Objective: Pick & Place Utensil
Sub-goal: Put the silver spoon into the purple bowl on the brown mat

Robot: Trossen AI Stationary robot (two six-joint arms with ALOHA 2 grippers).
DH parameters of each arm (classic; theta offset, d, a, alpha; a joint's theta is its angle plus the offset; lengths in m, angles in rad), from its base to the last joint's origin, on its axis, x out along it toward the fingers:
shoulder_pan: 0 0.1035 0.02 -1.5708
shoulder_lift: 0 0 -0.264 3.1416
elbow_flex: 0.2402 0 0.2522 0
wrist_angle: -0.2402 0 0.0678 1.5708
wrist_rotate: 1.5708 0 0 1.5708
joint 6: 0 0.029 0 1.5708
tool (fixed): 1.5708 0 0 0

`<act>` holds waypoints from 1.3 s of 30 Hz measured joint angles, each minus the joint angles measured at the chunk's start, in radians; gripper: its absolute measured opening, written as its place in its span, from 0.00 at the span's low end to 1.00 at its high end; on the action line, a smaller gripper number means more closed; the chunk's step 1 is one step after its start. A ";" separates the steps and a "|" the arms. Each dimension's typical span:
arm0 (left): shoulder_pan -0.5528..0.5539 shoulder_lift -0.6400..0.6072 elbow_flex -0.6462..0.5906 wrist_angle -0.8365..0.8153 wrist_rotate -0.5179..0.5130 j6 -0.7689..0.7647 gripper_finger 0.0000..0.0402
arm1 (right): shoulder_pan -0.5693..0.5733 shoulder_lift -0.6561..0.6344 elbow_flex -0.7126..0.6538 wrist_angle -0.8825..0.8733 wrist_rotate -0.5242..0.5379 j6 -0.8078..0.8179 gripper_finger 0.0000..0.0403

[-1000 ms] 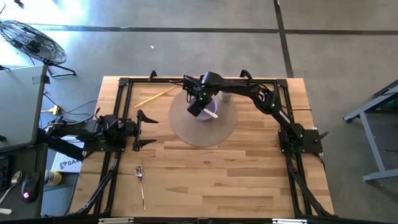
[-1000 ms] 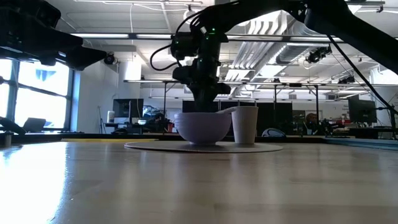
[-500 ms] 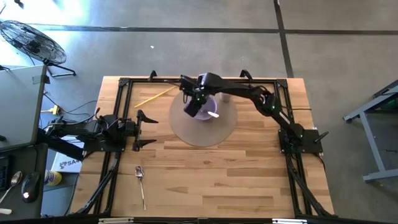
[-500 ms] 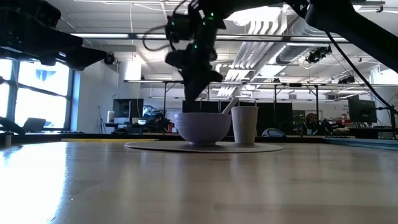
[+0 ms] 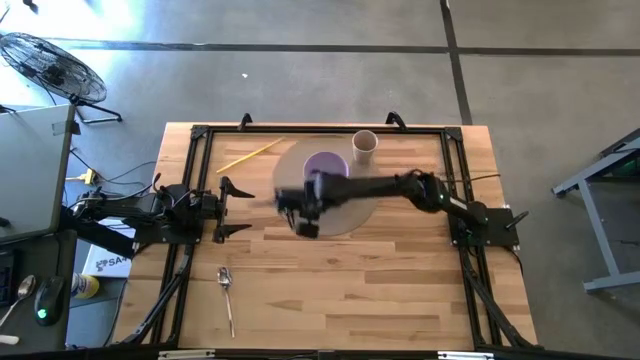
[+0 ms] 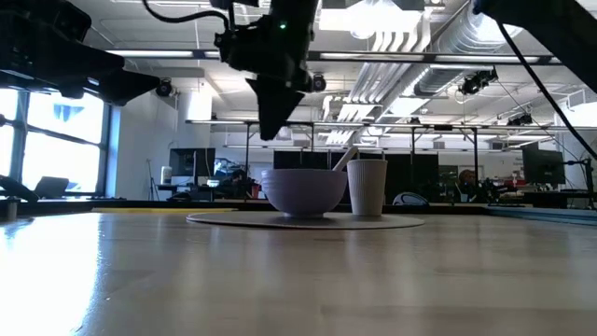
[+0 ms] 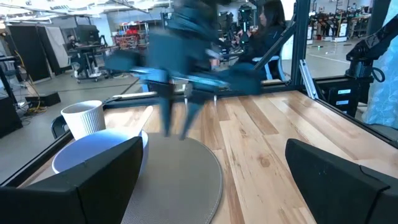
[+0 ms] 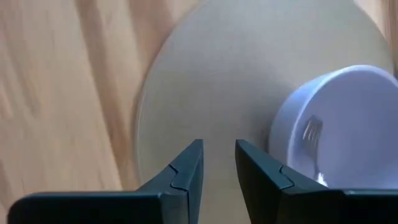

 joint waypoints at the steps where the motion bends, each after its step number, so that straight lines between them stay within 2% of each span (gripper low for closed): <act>1: 0.000 0.000 0.000 0.000 0.000 0.000 0.96 | 0.025 0.000 -0.021 -0.005 0.024 0.008 0.22; 5: 0.000 0.000 0.000 0.000 0.000 0.000 0.96 | 0.123 0.000 -0.108 0.000 0.069 0.043 0.20; 11: 0.000 0.000 0.000 0.039 0.009 -0.019 0.96 | 0.245 0.000 -0.215 0.015 0.099 0.131 0.12; 15: 0.000 0.000 0.000 0.031 0.010 -0.152 0.96 | 0.291 0.000 -0.230 -0.011 0.152 0.178 0.06; 18: 0.000 0.001 0.000 0.006 0.010 -0.234 0.96 | 0.301 0.000 -0.209 -0.024 0.156 0.196 0.02; 27: 0.000 0.004 0.000 -0.003 0.012 -0.263 0.96 | 0.284 0.000 -0.171 -0.027 0.223 0.193 0.02; 32: 0.000 0.004 0.000 -0.003 0.007 -0.314 0.96 | 0.285 -0.001 -0.171 -0.100 0.295 0.227 0.00; 39: 0.000 0.006 0.002 0.008 -0.083 -0.314 0.96 | 0.300 -0.092 -0.269 -0.117 0.370 0.342 0.00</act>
